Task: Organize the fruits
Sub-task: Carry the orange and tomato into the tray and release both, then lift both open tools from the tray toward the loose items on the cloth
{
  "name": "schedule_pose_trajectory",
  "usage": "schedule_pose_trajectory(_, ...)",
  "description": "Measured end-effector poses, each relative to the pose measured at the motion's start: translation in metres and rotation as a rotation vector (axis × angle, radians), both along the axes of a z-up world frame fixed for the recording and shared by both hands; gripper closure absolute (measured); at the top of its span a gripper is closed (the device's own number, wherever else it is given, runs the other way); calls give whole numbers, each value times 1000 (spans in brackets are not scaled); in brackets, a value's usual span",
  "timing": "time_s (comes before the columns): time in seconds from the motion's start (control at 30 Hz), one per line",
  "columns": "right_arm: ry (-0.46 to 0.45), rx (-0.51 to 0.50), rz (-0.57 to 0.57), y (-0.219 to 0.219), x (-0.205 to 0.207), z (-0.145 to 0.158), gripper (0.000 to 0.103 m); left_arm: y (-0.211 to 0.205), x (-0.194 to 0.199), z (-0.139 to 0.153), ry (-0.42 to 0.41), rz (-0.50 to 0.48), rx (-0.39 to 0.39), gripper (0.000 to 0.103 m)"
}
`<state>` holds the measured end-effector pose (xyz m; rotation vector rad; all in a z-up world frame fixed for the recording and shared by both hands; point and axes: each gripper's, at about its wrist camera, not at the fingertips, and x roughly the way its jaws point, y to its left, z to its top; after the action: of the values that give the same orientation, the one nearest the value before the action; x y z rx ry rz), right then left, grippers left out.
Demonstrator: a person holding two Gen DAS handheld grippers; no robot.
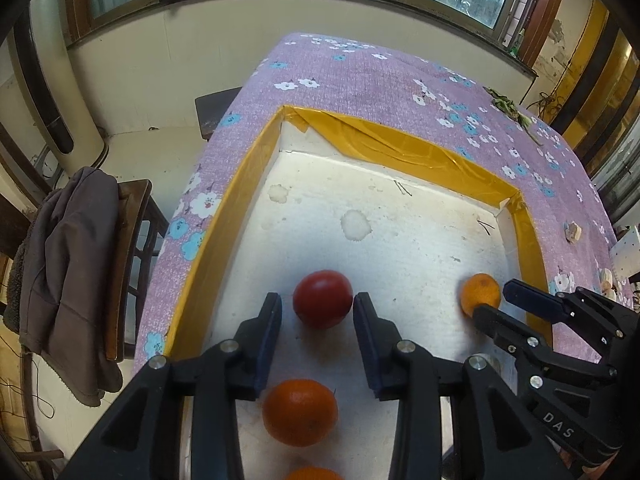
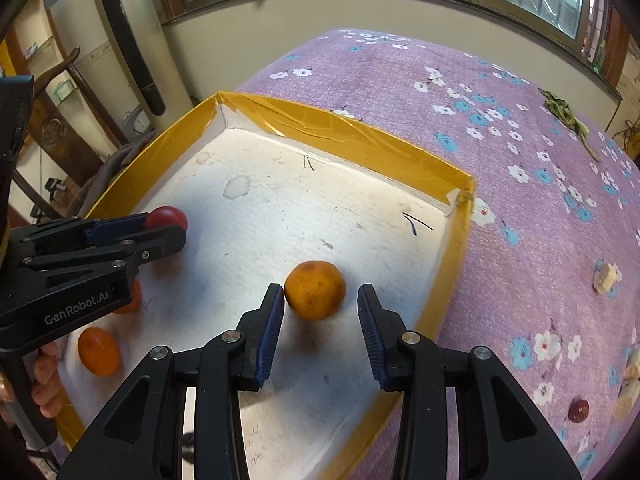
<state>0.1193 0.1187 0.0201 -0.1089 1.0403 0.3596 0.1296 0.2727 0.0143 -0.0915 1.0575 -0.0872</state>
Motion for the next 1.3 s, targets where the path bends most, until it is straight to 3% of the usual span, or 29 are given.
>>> schedule_pose_trajectory(0.13, -24, -7, 4, -3, -13, 9, 64, 3, -9, 8, -40, 26, 36, 39)
schedule_pose_trajectory(0.4, -65, 22, 14, -18, -52, 26, 60, 12, -44, 25, -103, 102, 61, 34)
schedule_pose_trajectory(0.53, -83, 36, 19, -31, -68, 32, 56, -1, -65, 31, -135, 130, 101, 24)
schedule_pose_trajectory(0.73, -100, 54, -8, -66, -89, 35, 49, -41, -82, 35, -129, 76, 118, 20)
schedule_pose_trajectory(0.97, -105, 57, -94, -135, -109, 31, 47, -103, -89, 35, -99, -9, 126, 19)
schedule_pose_trajectory(1.3, -109, 17, -334, -277, -114, 20, 47, -200, -96, 25, -69, -162, 147, 17)
